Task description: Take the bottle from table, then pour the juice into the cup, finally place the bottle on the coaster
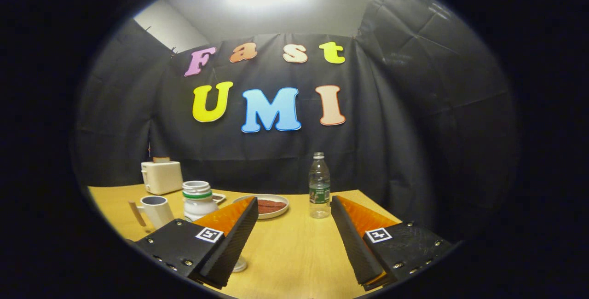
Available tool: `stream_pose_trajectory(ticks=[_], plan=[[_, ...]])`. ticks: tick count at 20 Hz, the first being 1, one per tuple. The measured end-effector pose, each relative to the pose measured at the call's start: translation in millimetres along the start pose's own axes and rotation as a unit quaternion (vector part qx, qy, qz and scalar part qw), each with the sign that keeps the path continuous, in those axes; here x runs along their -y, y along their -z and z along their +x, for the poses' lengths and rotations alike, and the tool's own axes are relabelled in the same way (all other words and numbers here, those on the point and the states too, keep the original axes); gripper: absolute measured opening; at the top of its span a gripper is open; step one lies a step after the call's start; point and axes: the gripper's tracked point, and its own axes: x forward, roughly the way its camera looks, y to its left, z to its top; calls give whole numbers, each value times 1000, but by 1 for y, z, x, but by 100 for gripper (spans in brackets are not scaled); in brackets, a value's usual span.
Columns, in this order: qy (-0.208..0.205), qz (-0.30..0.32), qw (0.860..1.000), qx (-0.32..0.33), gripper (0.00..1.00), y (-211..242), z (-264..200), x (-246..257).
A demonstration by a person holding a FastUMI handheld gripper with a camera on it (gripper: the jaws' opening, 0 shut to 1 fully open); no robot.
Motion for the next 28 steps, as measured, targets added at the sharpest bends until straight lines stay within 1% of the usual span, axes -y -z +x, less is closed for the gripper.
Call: stream_pose_trajectory(ticks=[2, 8, 11, 14, 21, 28], plan=[[-18, 23, 1000, -4, 97, -4, -6, -13], [-49, 28, 998, -20, 97, -11, -23, -44], [-64, 27, 997, -32, 97, -4, -29, -61], [-64, 23, 997, -42, 97, 5, -27, -69], [-79, 9, 994, -76, 97, 43, -13, -95], [-69, -5, 992, -102, 97, 78, 7, -98]])
